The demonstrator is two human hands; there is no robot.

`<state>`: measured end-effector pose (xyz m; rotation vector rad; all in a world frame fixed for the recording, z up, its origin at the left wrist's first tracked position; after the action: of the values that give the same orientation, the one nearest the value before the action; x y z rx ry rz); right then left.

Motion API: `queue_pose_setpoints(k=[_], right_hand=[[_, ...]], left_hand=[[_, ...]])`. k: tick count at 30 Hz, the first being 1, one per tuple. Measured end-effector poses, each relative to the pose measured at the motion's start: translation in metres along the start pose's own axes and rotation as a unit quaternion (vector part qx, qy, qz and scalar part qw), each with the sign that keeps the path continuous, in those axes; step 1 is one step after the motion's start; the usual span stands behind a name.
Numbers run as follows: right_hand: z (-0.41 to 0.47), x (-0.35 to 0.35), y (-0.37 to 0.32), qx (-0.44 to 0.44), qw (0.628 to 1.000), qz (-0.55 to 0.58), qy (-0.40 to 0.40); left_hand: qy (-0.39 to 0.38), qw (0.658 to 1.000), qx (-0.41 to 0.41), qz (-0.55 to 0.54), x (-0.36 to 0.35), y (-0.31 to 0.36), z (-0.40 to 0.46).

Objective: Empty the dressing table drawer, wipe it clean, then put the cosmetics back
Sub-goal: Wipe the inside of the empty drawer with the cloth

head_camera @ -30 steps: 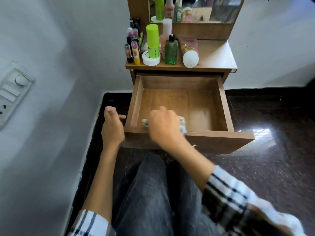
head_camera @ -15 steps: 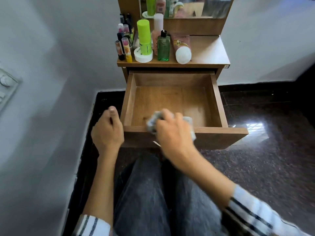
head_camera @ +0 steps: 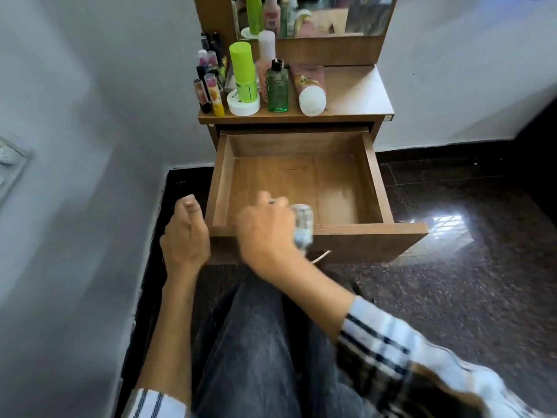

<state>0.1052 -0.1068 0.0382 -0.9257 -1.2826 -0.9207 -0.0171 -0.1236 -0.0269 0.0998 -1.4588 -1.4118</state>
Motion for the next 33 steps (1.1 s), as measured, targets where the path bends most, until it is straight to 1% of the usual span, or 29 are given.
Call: queue_pose_setpoints(k=[1,3,5,6,7,9,10,11,12,14,15,16,18,22,25,28,31,33], right_hand=[[0.004,0.000,-0.016,0.030,0.999,0.040,0.006],[0.017,0.001,-0.043,0.083,0.991,0.107,-0.014],[0.033,0.002,-0.056,0.111,0.982,0.134,-0.071],[0.041,0.002,-0.056,0.114,0.978,0.140,-0.106],[0.048,0.001,-0.053,0.110,0.974,0.142,-0.135],[0.051,-0.006,-0.044,0.089,0.975,0.134,-0.155],[0.046,-0.011,-0.039,0.077,0.977,0.132,-0.146],[0.037,-0.017,-0.033,0.065,0.981,0.136,-0.121],[0.025,-0.023,-0.027,0.055,0.986,0.142,-0.073],[-0.003,-0.033,-0.014,0.044,0.987,0.139,0.065],[-0.015,-0.037,-0.006,0.043,0.983,0.131,0.120],[-0.024,-0.040,0.004,0.039,0.978,0.125,0.163],[-0.036,-0.044,0.025,0.023,0.971,0.125,0.204],[-0.044,-0.042,0.070,-0.025,0.968,0.128,0.214],[-0.052,-0.037,0.119,-0.104,0.958,0.123,0.237],[-0.065,-0.031,0.167,-0.182,0.944,0.099,0.257],[-0.061,-0.027,0.183,-0.213,0.949,0.072,0.220],[-0.052,-0.024,0.176,-0.206,0.962,0.034,0.177]], left_hand=[[-0.013,0.997,0.047,-0.063,-0.001,-0.003,0.003],[-0.039,0.969,0.147,-0.192,0.000,-0.008,0.009],[-0.054,0.935,0.199,-0.290,0.002,-0.013,0.013],[-0.058,0.923,0.212,-0.317,0.003,-0.014,0.014],[-0.060,0.919,0.217,-0.324,0.004,-0.014,0.014],[-0.065,0.928,0.207,-0.304,0.004,-0.013,0.014],[-0.065,0.934,0.200,-0.287,0.003,-0.012,0.014],[-0.062,0.945,0.186,-0.262,0.002,-0.010,0.012],[-0.051,0.961,0.160,-0.220,0.000,-0.008,0.011],[0.000,0.994,0.078,-0.076,-0.001,-0.002,0.002],[0.028,0.999,0.034,0.006,0.000,0.002,-0.003],[0.046,0.996,0.000,0.074,0.000,0.006,-0.007],[0.047,0.989,-0.031,0.138,-0.001,0.012,-0.016],[0.021,0.985,-0.056,0.162,-0.001,0.014,-0.023],[0.015,0.983,-0.061,0.175,0.001,0.014,-0.022],[0.004,0.984,-0.062,0.164,0.000,0.013,-0.020],[-0.009,0.984,-0.067,0.162,0.001,0.010,-0.020],[-0.019,0.984,-0.069,0.166,0.000,0.009,-0.019]])
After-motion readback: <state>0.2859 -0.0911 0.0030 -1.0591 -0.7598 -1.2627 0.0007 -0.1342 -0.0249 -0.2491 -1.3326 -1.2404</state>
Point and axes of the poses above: each hand's wrist, its own z-axis towards the middle knuckle, its own x-axis out of the back of the hand, y = z × x, the point moved 1 cm from there along z, towards the middle knuckle, and after that the axes turned 12 degrees about y, right-handed, at the moved point
